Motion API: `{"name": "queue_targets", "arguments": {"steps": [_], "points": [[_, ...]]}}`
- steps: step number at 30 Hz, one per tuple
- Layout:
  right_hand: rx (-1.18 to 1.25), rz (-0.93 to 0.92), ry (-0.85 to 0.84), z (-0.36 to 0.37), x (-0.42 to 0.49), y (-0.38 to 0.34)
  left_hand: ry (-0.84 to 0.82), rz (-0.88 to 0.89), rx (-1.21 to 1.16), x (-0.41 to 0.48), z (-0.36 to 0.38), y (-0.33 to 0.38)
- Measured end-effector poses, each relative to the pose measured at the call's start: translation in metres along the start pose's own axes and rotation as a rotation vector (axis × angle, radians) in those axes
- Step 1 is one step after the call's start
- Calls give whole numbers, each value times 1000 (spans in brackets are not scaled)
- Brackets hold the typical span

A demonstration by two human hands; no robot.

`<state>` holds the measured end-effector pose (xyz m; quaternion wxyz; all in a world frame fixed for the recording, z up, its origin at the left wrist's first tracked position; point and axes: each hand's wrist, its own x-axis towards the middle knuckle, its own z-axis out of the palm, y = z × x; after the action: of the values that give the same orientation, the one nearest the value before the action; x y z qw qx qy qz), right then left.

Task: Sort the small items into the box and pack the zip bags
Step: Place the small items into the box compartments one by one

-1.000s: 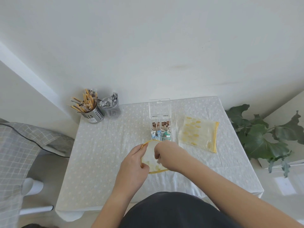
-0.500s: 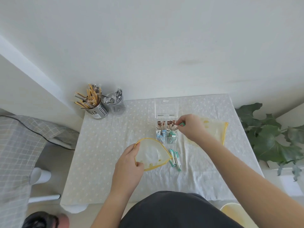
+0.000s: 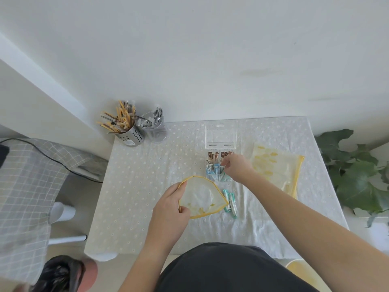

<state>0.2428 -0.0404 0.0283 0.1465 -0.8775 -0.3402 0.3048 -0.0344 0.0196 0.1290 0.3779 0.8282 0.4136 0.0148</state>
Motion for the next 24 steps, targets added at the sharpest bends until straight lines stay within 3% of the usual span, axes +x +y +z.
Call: {"name": "queue_targets", "arguments": {"steps": [7, 12, 16, 18, 20, 22, 24], "points": [[-15, -28, 12, -1, -2, 6, -7, -5, -24, 1, 2, 3], [332, -151, 173, -26, -48, -16, 15, -8, -57, 0, 0, 8], [535, -352, 71, -53, -114, -36, 62, 24, -119, 1, -4, 12], [409, -403, -68, -58, -138, -39, 80, 29, -150, 4, -4, 14], [127, -419, -130, -53, -149, -34, 93, 24, -211, 9, -5, 16], [12, -364, -94, -46, -155, -29, 92, 40, -262, 14, -8, 22], [66, -283, -4, -44, -160, -24, 105, 100, -337, 17, -11, 28]]}}
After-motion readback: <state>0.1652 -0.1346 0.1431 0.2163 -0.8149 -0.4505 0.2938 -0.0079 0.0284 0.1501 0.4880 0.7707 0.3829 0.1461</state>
